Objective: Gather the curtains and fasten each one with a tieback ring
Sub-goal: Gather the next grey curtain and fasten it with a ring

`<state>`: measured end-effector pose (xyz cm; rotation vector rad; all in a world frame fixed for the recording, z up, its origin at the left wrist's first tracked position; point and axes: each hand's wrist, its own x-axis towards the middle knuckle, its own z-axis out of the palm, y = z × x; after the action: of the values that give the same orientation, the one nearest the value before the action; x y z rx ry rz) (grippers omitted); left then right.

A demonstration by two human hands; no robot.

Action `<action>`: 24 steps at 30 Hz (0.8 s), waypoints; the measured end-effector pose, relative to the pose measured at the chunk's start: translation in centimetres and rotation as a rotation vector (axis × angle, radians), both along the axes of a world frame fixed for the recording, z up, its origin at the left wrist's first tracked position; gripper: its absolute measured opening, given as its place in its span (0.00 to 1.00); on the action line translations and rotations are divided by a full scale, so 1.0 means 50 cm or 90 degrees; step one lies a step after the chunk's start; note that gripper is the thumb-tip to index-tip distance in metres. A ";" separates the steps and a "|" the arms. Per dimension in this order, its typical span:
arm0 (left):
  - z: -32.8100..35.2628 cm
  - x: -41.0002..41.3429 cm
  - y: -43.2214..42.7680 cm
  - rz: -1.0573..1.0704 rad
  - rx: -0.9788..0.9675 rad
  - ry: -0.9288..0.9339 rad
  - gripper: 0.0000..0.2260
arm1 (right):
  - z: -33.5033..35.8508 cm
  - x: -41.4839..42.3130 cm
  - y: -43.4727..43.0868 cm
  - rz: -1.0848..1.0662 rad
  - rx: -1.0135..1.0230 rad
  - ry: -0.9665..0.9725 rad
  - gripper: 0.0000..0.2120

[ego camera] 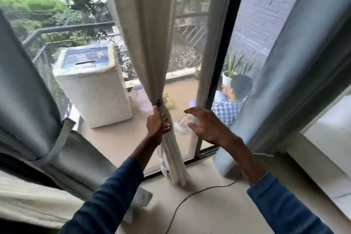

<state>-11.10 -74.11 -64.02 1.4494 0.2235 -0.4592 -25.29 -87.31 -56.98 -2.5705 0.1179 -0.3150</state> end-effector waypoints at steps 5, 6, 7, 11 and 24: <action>0.058 -0.089 -0.137 -0.131 0.017 -0.123 0.23 | 0.047 -0.076 -0.140 -0.035 0.006 -0.062 0.18; 0.077 -0.109 -0.174 -0.159 0.015 -0.149 0.22 | 0.058 -0.096 -0.175 -0.045 0.003 -0.077 0.17; 0.097 -0.125 -0.209 -0.180 0.009 -0.174 0.22 | 0.067 -0.113 -0.205 -0.051 -0.005 -0.089 0.16; 0.190 -0.223 -0.409 -0.249 -0.027 -0.311 0.18 | 0.118 -0.206 -0.364 -0.052 -0.054 -0.114 0.15; 0.533 -0.355 -0.901 -0.044 0.131 -0.858 0.24 | 0.390 -0.390 -0.788 -0.161 -0.137 -0.221 0.14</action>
<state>-28.84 -119.14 -37.38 1.6775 -0.8762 0.5521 -44.80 -126.70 -37.49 -2.6664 0.2949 -0.9070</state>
